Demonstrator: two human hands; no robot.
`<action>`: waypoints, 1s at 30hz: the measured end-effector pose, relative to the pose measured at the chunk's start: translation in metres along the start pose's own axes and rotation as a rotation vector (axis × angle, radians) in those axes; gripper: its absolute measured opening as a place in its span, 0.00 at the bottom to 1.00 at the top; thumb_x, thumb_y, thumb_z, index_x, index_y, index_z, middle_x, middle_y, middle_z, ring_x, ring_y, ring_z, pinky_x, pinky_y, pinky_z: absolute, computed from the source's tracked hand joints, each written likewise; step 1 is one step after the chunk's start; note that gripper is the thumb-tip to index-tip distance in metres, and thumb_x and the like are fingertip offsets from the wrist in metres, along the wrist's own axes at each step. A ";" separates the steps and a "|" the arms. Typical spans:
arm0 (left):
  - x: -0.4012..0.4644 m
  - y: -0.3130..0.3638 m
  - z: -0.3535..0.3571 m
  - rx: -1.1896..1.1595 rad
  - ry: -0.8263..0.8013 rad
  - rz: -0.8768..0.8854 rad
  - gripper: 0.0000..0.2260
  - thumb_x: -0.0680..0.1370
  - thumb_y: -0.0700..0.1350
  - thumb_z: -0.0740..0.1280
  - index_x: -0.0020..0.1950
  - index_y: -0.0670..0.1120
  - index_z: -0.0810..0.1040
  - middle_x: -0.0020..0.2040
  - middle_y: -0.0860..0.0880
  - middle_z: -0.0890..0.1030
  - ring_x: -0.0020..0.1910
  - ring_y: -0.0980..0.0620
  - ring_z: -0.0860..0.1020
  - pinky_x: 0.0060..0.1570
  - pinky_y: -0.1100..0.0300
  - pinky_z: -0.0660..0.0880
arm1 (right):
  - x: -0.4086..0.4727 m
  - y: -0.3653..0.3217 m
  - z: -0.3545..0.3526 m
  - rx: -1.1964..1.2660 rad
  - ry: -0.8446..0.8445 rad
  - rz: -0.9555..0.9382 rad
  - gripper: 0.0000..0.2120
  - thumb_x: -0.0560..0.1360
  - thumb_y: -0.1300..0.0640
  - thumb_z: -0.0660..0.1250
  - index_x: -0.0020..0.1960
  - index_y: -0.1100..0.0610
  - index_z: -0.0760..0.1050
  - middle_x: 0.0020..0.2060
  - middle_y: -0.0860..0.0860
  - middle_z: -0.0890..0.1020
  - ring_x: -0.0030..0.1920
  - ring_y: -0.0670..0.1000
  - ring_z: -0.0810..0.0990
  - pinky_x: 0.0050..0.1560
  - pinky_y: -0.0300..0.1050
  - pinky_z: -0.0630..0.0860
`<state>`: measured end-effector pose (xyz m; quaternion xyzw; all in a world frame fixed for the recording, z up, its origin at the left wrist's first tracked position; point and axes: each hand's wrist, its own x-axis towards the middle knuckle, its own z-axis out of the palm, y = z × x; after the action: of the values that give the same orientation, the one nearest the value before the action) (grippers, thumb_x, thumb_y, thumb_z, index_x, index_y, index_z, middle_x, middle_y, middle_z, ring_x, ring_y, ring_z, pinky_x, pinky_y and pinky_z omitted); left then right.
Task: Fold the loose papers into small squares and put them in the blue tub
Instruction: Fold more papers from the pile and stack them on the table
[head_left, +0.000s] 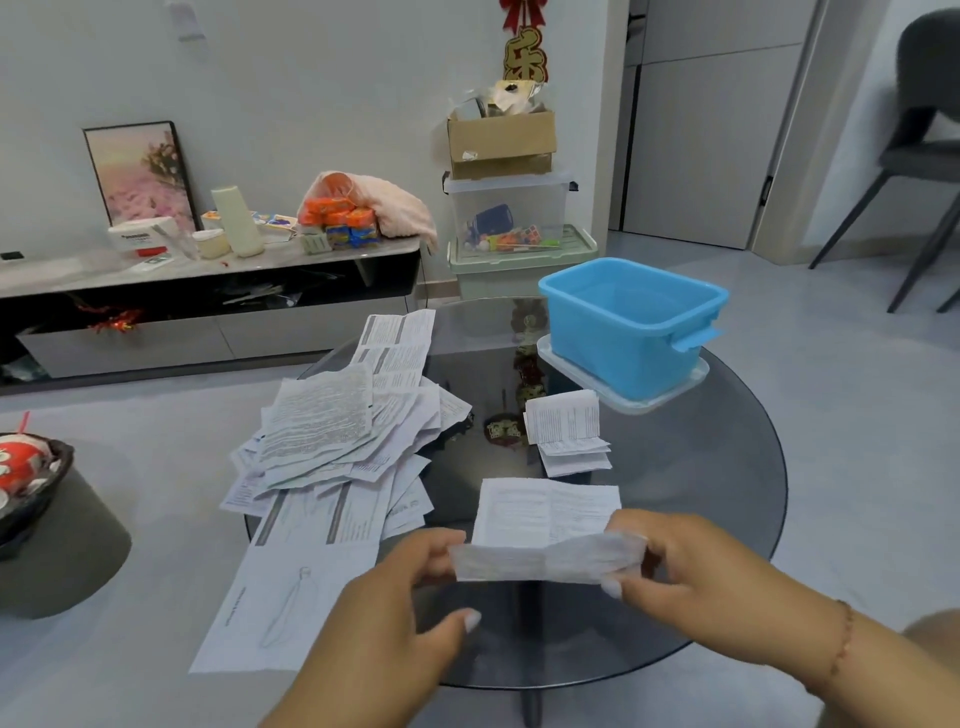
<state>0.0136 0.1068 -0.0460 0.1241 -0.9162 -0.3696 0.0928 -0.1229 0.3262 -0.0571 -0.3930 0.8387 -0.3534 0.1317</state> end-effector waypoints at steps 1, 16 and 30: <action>0.002 -0.002 0.002 -0.024 0.003 0.003 0.19 0.70 0.47 0.74 0.53 0.66 0.71 0.48 0.77 0.74 0.54 0.73 0.72 0.61 0.68 0.67 | 0.000 -0.001 -0.001 0.031 -0.007 0.019 0.06 0.72 0.51 0.68 0.43 0.53 0.74 0.38 0.51 0.79 0.36 0.48 0.73 0.39 0.42 0.73; 0.011 -0.007 0.039 0.142 0.321 -0.014 0.20 0.73 0.50 0.70 0.61 0.59 0.67 0.45 0.61 0.75 0.48 0.59 0.72 0.50 0.67 0.68 | 0.012 -0.015 0.017 -0.016 0.215 0.346 0.24 0.72 0.52 0.72 0.61 0.44 0.62 0.36 0.39 0.79 0.32 0.36 0.76 0.29 0.27 0.69; 0.008 -0.028 0.078 0.532 0.156 0.753 0.22 0.64 0.65 0.63 0.52 0.53 0.71 0.54 0.57 0.82 0.59 0.57 0.72 0.59 0.57 0.71 | 0.000 -0.030 -0.005 -0.279 0.288 0.055 0.14 0.68 0.39 0.67 0.50 0.40 0.71 0.42 0.40 0.73 0.47 0.42 0.72 0.43 0.33 0.67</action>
<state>-0.0097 0.1364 -0.1203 -0.1701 -0.9508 -0.0520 0.2538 -0.1080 0.3156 -0.0331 -0.3296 0.9001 -0.2828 -0.0357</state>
